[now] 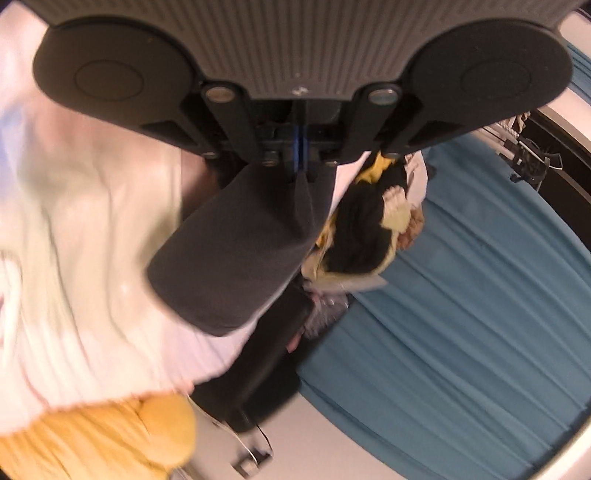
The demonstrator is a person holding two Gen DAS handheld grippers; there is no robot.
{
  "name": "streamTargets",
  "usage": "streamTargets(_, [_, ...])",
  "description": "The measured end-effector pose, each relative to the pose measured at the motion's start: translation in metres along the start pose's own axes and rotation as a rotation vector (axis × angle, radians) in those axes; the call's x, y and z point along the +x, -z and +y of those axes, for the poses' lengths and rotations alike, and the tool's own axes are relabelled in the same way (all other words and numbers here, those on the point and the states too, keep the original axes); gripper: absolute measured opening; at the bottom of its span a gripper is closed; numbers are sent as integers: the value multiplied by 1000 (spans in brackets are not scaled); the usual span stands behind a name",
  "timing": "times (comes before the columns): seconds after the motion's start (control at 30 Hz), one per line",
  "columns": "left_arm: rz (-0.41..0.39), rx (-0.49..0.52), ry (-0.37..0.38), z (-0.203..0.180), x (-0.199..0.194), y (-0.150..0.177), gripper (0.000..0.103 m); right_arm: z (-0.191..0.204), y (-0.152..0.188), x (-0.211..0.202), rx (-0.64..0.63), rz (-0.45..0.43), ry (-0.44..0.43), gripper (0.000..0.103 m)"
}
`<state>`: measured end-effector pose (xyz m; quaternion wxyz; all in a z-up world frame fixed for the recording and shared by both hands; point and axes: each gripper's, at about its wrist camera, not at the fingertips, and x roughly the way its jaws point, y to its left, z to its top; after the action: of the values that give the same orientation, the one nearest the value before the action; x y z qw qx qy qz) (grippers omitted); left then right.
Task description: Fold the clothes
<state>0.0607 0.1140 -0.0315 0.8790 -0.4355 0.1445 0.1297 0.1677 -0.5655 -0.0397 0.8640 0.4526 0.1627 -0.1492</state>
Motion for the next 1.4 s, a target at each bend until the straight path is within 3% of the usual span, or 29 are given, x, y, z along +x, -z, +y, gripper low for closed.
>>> streamTargets(0.1, [92,34,-16,-3,16,3,24,15,2,7,-74,-6,-8,3])
streamTargets(0.2, [156,38,-22,-4,34,5,24,35,-3,21,-110,-5,-26,3])
streamTargets(0.27, [130,86,-25,-10,40,3,13,46,-6,34,-117,3,-34,3])
streamTargets(0.37, [49,165,21,-26,38,-3,10,71,-11,54,-175,-4,-42,3])
streamTargets(0.5, [1,80,139,-22,46,-15,10,122,-27,82,-270,-67,-125,3])
streamTargets(0.57, [-5,55,152,-16,57,-17,10,149,-31,100,-337,-120,-187,3])
streamTargets(0.63, [5,43,158,-11,67,-15,11,169,-29,129,-396,-142,-192,3])
streamTargets(0.77, [-23,76,165,-8,78,-4,12,170,-9,202,-504,-42,-160,10])
streamTargets(0.87, [-30,89,166,-7,82,-1,12,154,12,224,-538,32,-116,27])
streamTargets(0.93, [-28,88,168,-5,84,0,12,136,19,216,-502,74,-122,48])
streamTargets(1.1, [-8,88,163,-5,75,2,17,86,28,145,-405,66,-118,57])
streamTargets(1.27, [46,114,112,-8,59,4,22,43,34,73,-364,72,36,62])
streamTargets(1.33, [82,96,88,-8,50,7,37,27,29,59,-247,109,66,65])
streamTargets(1.4, [120,74,65,-8,39,9,46,16,25,49,-166,135,64,67])
